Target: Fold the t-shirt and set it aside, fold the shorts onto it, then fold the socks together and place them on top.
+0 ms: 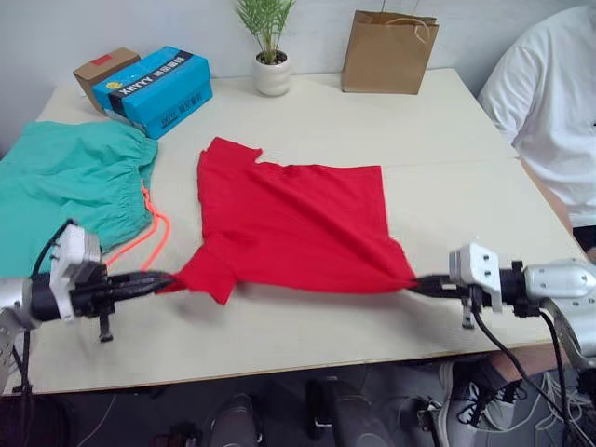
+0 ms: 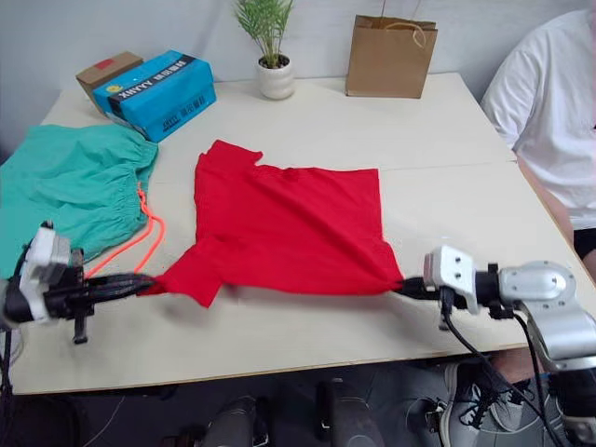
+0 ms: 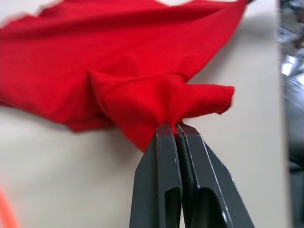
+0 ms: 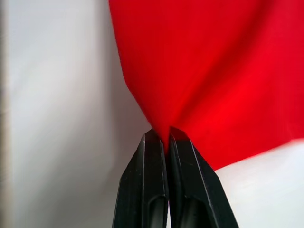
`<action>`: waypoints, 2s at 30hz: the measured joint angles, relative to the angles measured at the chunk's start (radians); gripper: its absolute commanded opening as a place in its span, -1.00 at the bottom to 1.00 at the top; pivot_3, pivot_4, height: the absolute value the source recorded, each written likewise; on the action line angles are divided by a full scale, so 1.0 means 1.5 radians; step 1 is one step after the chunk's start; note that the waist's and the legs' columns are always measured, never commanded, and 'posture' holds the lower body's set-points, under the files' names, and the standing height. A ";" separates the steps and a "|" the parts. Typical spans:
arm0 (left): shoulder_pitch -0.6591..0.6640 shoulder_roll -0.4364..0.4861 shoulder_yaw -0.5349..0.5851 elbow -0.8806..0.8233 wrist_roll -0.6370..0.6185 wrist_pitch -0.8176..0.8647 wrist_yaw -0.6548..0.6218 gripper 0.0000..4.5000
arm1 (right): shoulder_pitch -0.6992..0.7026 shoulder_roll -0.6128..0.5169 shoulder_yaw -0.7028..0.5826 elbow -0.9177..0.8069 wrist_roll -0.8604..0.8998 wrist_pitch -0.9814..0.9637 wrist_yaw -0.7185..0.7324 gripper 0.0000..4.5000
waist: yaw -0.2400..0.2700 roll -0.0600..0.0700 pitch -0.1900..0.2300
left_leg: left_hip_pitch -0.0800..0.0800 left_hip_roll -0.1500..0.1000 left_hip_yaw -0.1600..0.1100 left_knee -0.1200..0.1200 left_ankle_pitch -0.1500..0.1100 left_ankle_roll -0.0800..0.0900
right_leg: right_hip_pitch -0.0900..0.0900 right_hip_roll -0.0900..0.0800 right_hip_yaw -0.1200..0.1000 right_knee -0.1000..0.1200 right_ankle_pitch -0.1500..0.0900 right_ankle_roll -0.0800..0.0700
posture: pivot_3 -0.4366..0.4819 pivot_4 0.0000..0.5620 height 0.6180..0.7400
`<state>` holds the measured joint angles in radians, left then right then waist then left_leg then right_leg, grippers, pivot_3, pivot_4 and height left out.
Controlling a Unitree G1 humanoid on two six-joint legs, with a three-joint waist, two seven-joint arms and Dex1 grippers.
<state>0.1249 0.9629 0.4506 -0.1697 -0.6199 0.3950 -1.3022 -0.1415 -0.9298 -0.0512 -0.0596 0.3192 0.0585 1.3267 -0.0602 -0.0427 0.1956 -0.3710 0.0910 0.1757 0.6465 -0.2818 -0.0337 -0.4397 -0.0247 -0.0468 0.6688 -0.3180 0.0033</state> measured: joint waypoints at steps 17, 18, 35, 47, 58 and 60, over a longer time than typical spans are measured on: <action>0.066 0.031 0.055 -0.061 0.074 -0.135 -0.046 -1.00 | 0.097 -0.025 -0.026 0.021 -0.020 -0.067 -0.002 -0.99 | 0.003 0.000 0.000 | 0.002 0.000 -0.003 0.000 -0.003 0.003 | 0.005 0.001 -0.002 -0.004 -0.001 -0.001 | -0.05 -0.47 1.00; 0.000 0.045 0.056 -0.033 0.068 -0.127 -0.031 -1.00 | 0.085 -0.020 -0.027 0.024 -0.019 -0.067 -0.007 -0.99 | 0.005 0.000 0.000 | 0.001 0.000 -0.004 0.000 -0.003 0.004 | 0.004 0.001 -0.003 -0.004 0.000 -0.001 | -0.05 -0.47 1.00; 0.056 0.115 0.041 -0.053 0.040 -0.048 -0.132 -1.00 | 0.111 -0.022 -0.026 -0.007 0.027 0.010 -0.004 -0.99 | -0.001 0.004 -0.001 | 0.001 -0.001 -0.001 0.002 -0.007 -0.002 | -0.002 0.001 0.003 0.007 -0.011 0.002 | -0.05 -0.47 1.00; -0.055 0.055 -0.016 -0.048 0.045 0.059 -0.012 -1.00 | -0.091 0.043 0.031 0.050 0.019 0.055 -0.014 -0.99 | 0.005 0.003 -0.001 | 0.002 -0.003 -0.008 0.001 -0.003 0.003 | 0.007 0.000 -0.002 -0.005 0.002 -0.001 | -0.05 -0.47 1.00; -1.002 -0.135 -0.141 0.674 0.303 -0.394 0.537 -1.00 | -0.834 0.195 -0.045 0.618 -0.138 -0.331 -0.463 -0.99 | 0.001 0.003 -0.001 | -0.016 -0.006 -0.001 0.000 0.005 0.000 | -0.018 -0.001 -0.001 0.003 0.006 0.000 | -0.05 -0.47 1.00; -1.084 -0.132 -0.133 0.734 0.311 -0.488 0.560 -1.00 | -0.892 0.189 -0.048 0.679 -0.168 -0.401 -0.517 -0.99 | -0.002 0.003 -0.001 | -0.016 -0.006 0.001 -0.001 0.002 -0.001 | -0.020 0.000 -0.002 0.003 0.004 -0.001 | -0.05 -0.47 1.00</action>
<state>-1.5009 0.7647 0.2509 0.9307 -0.1534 -0.3369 -0.4626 -1.4798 -0.6466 -0.1225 0.9595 0.0677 -0.5433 0.5506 -0.0633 -0.0385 0.1946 -0.3955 0.0824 0.1770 0.6447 -0.2790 -0.0346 -0.4690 -0.0254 -0.0505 0.6738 -0.3114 0.0022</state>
